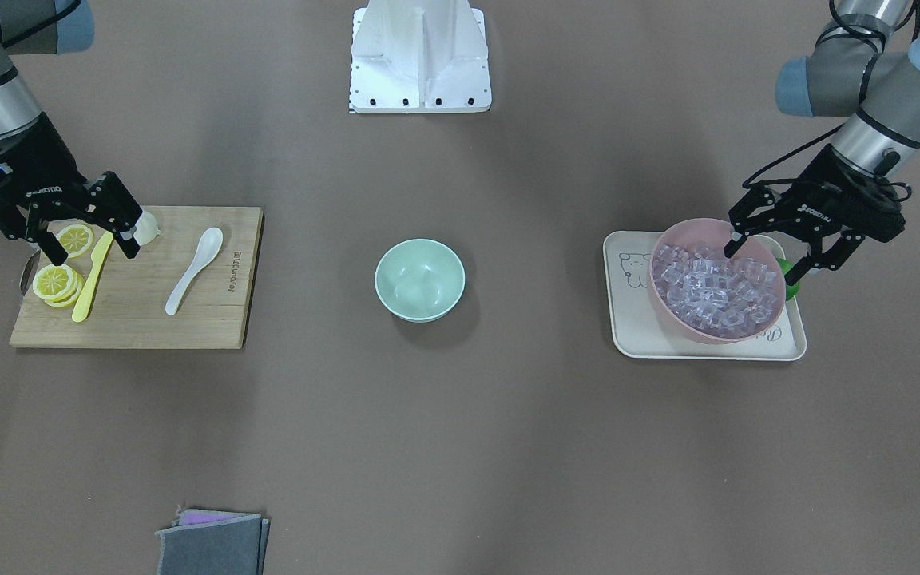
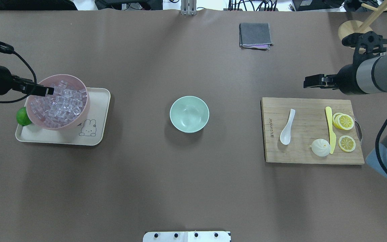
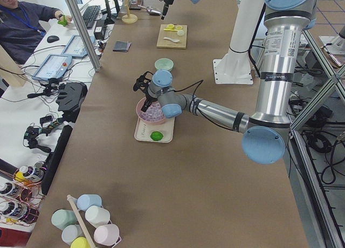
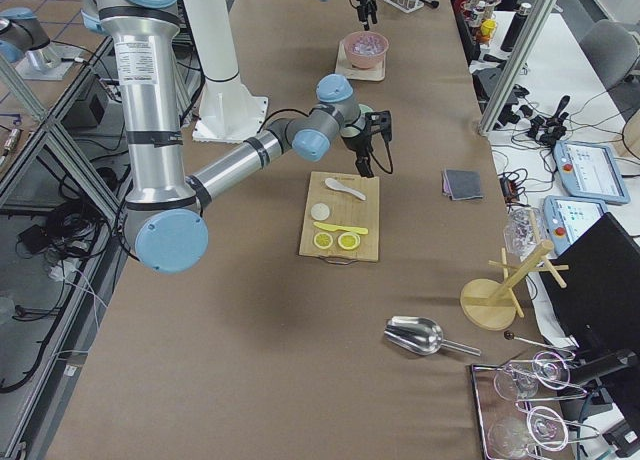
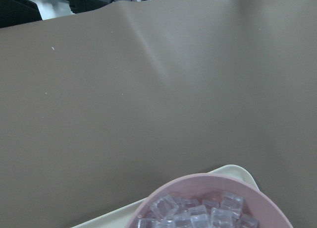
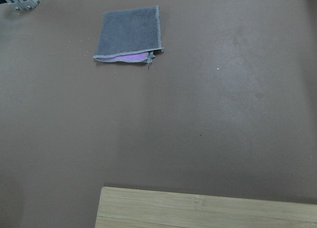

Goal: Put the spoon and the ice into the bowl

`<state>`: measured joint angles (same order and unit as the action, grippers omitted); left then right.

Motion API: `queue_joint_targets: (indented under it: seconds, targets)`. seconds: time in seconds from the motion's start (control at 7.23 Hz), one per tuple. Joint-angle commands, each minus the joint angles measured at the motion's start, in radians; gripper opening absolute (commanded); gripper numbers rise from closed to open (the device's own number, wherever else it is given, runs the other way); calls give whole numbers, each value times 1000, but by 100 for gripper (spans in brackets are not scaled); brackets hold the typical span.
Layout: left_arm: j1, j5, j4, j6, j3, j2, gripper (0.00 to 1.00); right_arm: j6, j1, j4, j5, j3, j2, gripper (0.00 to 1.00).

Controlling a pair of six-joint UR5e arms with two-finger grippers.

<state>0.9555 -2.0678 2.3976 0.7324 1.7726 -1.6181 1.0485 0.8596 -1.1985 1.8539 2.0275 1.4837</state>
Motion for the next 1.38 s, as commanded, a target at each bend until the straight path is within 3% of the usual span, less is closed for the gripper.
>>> queue_joint_targets:
  seconds: [0.0,0.42,1.25]
  targets:
    - [-92,115,-6,119,36,34,98,33,-56,-19,-62,8,-11,100]
    - [-149,213,-64,117,28,35,98,59,-90,-16,-104,8,-11,100]
    - [-196,215,-78,104,27,46,90,59,-93,-13,-114,7,-11,100]
